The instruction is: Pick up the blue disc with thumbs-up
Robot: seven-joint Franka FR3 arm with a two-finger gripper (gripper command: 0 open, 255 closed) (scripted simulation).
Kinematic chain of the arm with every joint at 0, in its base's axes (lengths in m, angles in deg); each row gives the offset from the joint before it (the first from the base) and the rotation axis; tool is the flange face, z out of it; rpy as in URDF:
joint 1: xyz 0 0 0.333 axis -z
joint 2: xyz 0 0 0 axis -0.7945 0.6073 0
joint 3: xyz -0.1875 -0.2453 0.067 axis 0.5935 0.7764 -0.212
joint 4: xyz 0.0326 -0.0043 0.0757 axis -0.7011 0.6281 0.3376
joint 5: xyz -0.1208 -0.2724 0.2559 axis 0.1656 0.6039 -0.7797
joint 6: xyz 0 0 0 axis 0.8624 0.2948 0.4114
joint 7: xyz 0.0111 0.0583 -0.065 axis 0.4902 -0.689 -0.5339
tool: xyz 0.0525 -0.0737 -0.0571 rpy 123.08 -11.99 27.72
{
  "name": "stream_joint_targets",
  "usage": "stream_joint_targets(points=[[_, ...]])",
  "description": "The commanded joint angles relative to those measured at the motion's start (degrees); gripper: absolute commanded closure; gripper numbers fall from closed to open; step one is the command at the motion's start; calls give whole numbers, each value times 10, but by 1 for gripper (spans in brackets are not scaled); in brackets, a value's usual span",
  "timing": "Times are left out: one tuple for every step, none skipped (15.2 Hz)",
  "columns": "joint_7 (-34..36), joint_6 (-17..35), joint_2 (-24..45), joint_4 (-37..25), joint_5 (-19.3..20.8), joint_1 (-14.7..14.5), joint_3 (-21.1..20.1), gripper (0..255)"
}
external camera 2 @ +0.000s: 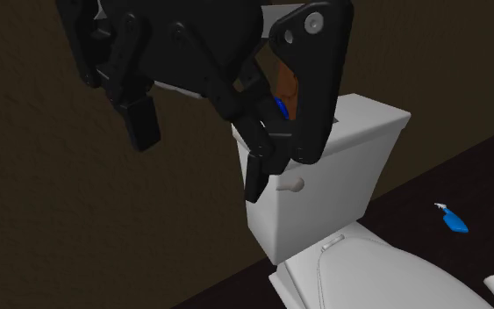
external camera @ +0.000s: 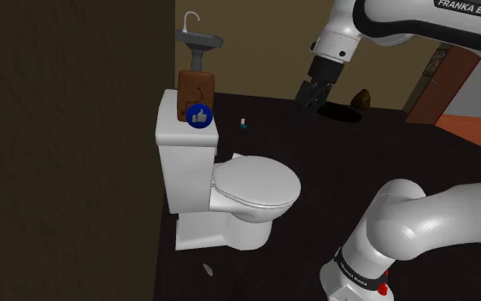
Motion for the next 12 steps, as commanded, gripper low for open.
stream_joint_targets(points=[[0,0,0,0,0,0,0,0],[8,20,14,0,-3,0,-5,0],[17,40,28,0,-6,1,-11,0],[25,59,43,-2,-9,1,-16,0],[33,78,59,-4,-12,1,-21,0],[42,97,75,-7,-14,2,-26,0],[50,116,91,-11,-15,3,-31,0],[58,133,108,-16,-17,3,-36,0],[66,151,125,-22,-18,4,-41,0],[75,168,143,-28,-18,5,-46,0],[83,184,161,-35,-19,6,-50,0],[92,200,179,-43,-18,7,-55,0]])
